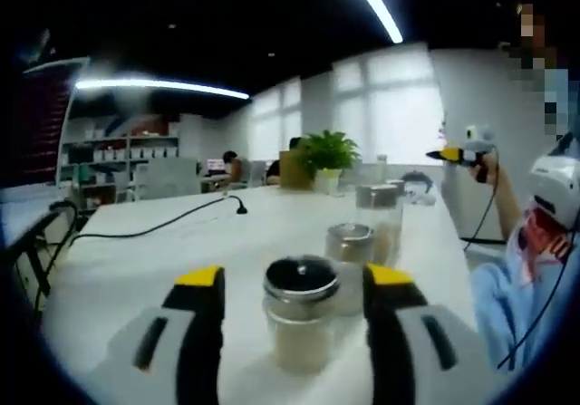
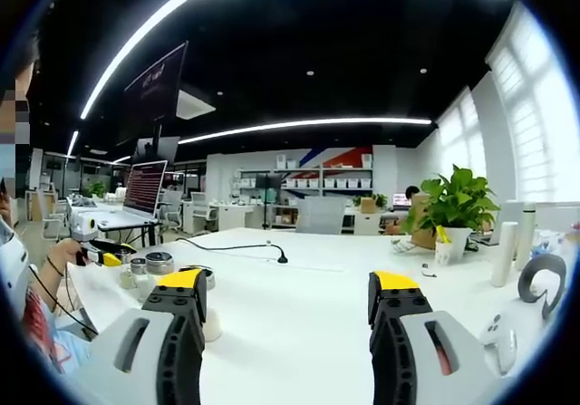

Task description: Rotate the seasoning bottle until the label or dispensing opening points toward the visible target arrow and the bottle remains upright within the marked orientation range

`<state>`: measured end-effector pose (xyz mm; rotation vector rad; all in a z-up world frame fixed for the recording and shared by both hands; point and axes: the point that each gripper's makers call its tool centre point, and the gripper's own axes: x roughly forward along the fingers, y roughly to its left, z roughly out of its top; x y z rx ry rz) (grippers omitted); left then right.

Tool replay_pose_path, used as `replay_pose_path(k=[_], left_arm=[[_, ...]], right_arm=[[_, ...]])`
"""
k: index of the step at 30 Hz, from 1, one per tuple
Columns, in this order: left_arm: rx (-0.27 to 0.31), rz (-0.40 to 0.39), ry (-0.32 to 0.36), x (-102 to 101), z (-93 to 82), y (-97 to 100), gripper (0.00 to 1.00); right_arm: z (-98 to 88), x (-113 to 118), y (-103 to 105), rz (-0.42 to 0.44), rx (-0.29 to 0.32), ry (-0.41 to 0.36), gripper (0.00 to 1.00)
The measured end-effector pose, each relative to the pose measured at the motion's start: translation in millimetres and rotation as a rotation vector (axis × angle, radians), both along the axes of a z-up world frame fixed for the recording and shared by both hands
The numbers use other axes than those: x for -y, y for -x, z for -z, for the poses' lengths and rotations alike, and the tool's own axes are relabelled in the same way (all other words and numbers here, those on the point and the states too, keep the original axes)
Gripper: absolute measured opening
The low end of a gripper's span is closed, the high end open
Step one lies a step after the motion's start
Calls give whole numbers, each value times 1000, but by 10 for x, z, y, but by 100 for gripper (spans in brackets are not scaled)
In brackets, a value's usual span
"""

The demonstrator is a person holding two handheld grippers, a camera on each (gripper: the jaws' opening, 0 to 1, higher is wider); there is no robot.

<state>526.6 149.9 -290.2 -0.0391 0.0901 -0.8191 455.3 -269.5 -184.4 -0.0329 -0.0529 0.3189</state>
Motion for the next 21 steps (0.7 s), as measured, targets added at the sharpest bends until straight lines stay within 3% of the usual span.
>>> replay_pose_path(k=[3, 5, 8, 11, 14, 17, 19, 21], left_arm=[[-2, -49, 8, -11, -46, -6, 59], [-43, -94, 24, -29, -15, 0, 56], [-35, -127, 61, -17, -52, 34, 56], [-17, -149, 34, 25, -63, 78, 55], [17, -247, -13, -5, -104, 29, 55], [11, -314, -60, -19, -72, 6, 54], [29, -353, -9, -6, -132, -11, 54], [1, -402, 37, -21, -116, -7, 53]], right_arm=[[-15, 7, 12, 4, 5, 4, 75], [-24, 6, 18, 5, 9, 9, 75], [-33, 8, 25, 6, 14, 14, 75], [-29, 17, 30, 7, 13, 12, 75], [-39, 30, 39, 12, 16, 11, 75], [-59, 27, 54, 12, 25, 13, 75], [-65, 30, 56, 13, 27, 13, 74], [-62, 30, 55, 12, 26, 13, 74]])
